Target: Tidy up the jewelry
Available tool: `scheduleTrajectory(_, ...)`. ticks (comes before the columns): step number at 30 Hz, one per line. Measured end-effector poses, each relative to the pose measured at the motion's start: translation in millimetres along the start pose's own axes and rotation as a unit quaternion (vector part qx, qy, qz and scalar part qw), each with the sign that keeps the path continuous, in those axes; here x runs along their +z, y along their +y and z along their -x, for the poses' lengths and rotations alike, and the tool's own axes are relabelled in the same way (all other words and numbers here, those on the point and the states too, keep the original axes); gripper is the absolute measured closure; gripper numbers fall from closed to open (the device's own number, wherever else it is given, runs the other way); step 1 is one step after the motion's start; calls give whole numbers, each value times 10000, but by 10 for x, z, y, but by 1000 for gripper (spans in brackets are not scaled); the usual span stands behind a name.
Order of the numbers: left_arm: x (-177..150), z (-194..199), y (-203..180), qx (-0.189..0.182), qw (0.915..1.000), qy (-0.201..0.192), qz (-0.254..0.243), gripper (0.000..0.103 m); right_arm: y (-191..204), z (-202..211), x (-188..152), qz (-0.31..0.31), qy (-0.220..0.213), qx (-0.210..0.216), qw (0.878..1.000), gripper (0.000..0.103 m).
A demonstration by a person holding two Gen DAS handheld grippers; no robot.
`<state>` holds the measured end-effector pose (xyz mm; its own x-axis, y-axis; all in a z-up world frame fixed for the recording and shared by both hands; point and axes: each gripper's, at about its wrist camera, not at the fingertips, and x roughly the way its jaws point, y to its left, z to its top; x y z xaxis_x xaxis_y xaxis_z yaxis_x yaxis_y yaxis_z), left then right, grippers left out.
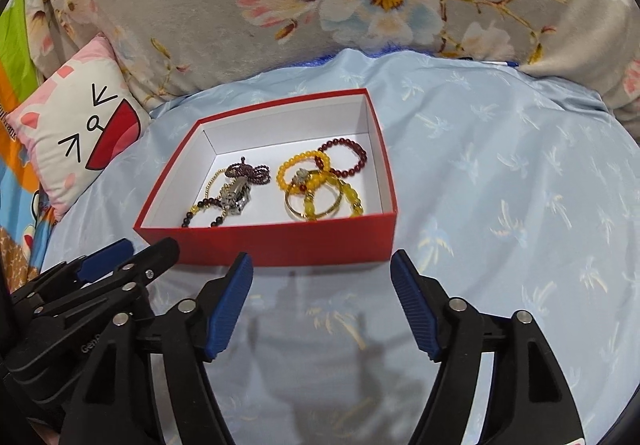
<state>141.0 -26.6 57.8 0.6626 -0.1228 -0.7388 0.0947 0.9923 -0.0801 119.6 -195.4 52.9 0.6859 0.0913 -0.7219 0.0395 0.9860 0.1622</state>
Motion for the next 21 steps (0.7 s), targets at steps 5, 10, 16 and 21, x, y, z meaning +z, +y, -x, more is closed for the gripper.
scheduleTrajectory(5, -76, 71, 62, 124, 9999, -34, 104, 24, -64, 36, -118, -150, 37, -124, 9998, 27)
scheduleTrajectory(10, -140, 121, 109, 184, 9997, -63, 165, 19, -36, 79, -197, -79, 28, -272, 9996, 25)
scheduleTrajectory(16, -198, 114, 175, 254, 9991, 3, 347, 14, -13, 119, -229, -33, -25, -347, 9994, 19)
scheduleTrajectory(21, -235, 94, 200, 332, 9988, 31, 354, 14, 23, 99, -250, 66, 24, -395, 9992, 19)
